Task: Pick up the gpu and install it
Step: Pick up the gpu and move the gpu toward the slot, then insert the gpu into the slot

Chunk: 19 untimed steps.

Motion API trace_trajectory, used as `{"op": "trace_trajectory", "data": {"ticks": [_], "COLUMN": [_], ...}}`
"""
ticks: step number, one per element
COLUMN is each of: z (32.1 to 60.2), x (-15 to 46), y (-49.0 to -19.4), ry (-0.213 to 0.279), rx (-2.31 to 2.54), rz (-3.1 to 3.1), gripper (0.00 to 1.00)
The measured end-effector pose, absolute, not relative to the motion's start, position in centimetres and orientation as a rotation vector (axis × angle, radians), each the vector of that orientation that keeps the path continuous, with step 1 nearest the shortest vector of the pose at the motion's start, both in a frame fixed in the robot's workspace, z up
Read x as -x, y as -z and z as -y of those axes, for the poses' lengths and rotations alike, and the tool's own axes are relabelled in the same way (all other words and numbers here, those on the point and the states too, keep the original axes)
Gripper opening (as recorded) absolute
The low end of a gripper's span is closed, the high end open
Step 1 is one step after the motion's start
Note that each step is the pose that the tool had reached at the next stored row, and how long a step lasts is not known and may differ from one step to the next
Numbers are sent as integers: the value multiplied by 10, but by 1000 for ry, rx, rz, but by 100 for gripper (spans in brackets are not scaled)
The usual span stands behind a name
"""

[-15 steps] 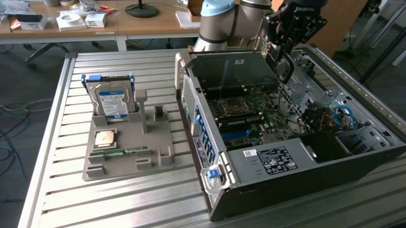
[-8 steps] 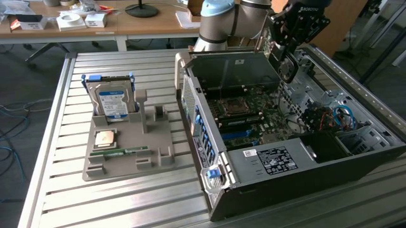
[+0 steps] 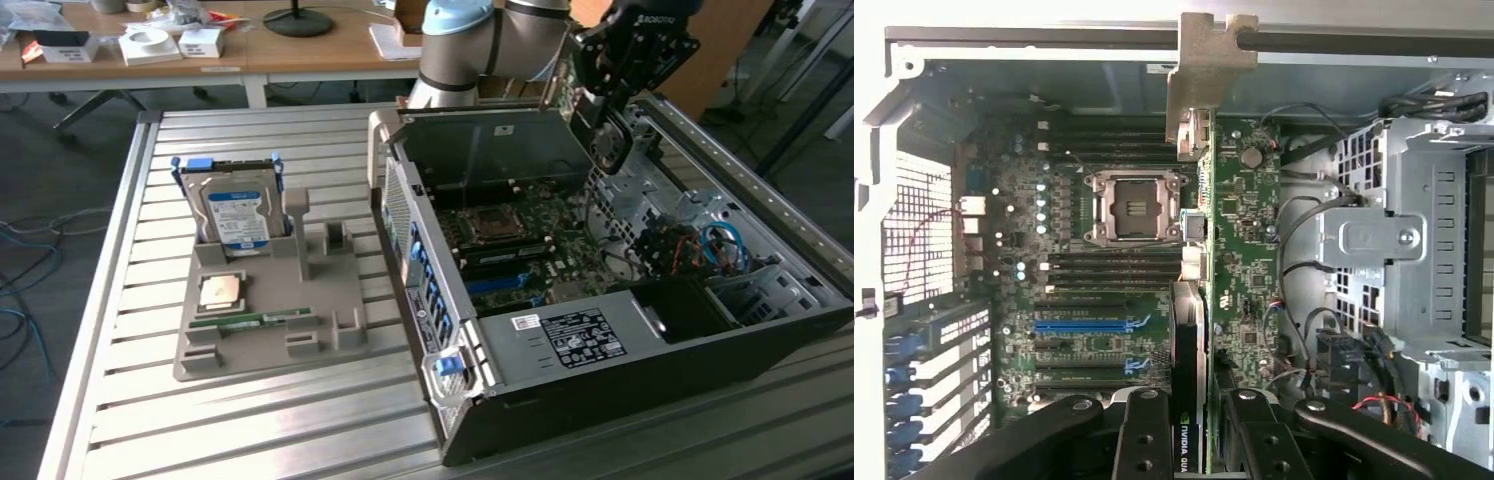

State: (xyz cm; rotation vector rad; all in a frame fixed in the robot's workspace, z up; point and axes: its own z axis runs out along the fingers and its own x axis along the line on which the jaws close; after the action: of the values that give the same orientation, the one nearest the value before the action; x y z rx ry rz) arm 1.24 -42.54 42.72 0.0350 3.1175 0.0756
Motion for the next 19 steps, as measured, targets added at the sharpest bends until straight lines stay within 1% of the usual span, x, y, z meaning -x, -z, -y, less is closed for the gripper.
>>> {"op": "trace_trajectory", "data": {"ticks": [19], "z": [425], "x": [-17], "y": [-427], "ry": [-76], "rx": [-28], "rz": [-3118], "gripper": [26]}}
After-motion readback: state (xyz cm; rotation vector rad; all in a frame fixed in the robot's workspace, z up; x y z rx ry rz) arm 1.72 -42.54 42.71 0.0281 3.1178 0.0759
